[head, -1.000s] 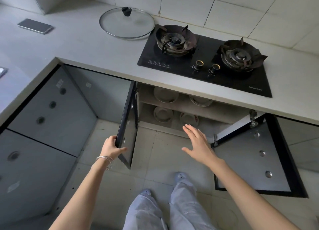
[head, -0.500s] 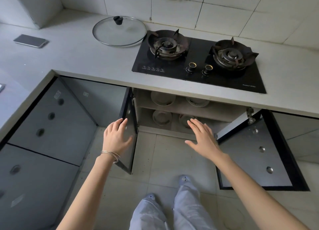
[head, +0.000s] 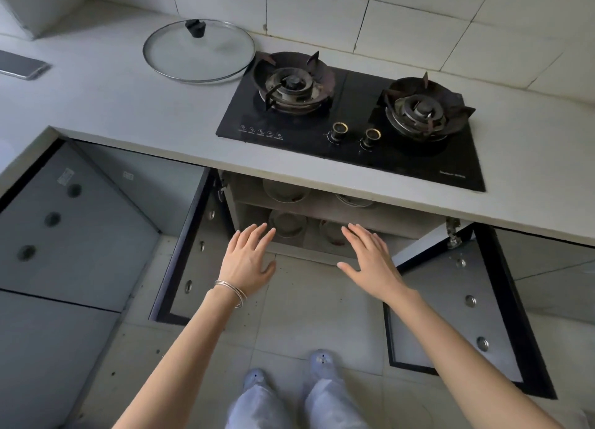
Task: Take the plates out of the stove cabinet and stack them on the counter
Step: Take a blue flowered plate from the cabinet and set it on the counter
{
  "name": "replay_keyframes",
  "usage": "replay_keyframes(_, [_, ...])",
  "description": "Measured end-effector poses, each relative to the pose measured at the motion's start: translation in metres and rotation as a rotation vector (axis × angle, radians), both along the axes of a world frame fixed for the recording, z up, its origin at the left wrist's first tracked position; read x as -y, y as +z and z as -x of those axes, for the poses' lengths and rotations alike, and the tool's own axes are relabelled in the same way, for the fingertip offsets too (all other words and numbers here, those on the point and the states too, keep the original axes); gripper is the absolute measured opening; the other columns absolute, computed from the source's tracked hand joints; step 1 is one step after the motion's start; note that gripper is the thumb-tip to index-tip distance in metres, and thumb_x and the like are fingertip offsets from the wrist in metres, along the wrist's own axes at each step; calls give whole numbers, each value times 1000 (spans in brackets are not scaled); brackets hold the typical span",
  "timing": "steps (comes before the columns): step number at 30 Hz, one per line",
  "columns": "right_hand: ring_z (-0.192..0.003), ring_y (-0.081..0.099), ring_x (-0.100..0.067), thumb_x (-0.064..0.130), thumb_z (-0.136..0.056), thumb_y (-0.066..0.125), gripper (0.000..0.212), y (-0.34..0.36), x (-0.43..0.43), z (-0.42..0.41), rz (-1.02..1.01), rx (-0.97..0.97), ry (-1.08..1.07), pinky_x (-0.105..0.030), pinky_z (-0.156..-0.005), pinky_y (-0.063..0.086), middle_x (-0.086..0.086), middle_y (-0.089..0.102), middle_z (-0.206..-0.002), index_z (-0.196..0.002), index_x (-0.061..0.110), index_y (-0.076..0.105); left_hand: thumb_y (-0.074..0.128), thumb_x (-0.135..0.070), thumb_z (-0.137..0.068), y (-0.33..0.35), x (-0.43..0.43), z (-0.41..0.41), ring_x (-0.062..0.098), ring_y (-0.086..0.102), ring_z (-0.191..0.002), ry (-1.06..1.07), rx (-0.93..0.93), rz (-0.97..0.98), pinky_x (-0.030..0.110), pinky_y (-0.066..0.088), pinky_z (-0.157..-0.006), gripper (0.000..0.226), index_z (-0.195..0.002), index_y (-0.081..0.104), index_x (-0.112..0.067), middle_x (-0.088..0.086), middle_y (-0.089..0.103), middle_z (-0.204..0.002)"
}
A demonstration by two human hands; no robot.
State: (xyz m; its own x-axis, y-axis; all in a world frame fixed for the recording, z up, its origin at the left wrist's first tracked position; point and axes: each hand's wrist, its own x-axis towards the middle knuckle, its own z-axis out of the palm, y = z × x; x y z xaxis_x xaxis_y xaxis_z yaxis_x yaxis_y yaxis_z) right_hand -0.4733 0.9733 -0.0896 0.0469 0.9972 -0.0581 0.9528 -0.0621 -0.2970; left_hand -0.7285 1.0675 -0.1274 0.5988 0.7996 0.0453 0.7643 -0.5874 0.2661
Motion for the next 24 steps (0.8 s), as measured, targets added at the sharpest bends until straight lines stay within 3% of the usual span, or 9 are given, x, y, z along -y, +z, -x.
replay_keyframes(3, [-142,12,-17,36,-89,56,70,-20,-14,-23,10,-8,42,-39,-117,8,-4,20,-153,-146,15,20,43,-44,-75,-19,-9,-26,31,43,-127,17,-2,-5,48,31,-107,66,-134,46,-15,8,49,-137])
replay_keyframes(11, [-142,9,-15,37,-91,53,68,-139,-66,-89,1,20,38,-31,-114,-1,-1,17,-154,-146,16,18,66,-37,-68,-130,-58,-104,27,49,-124,-61,3,-50,47,32,-105,68,-131,50,-14,6,54,-132])
replay_keyframes(16, [-141,17,-20,35,-89,57,68,-236,-94,-125,-84,32,-31,-33,-114,8,-4,23,-153,-145,14,24,44,-45,-68,-224,-98,-149,27,52,-120,-96,45,-86,46,35,-102,66,-126,54,-15,5,57,-128])
replay_keyframes(24, [-140,18,-19,38,-91,53,66,-367,-127,-171,-197,45,-125,-31,-113,11,-2,24,-152,-145,16,24,32,-53,-76,-354,-149,-209,25,38,-131,-149,45,-173,36,13,-111,71,-138,39,-20,5,45,-141])
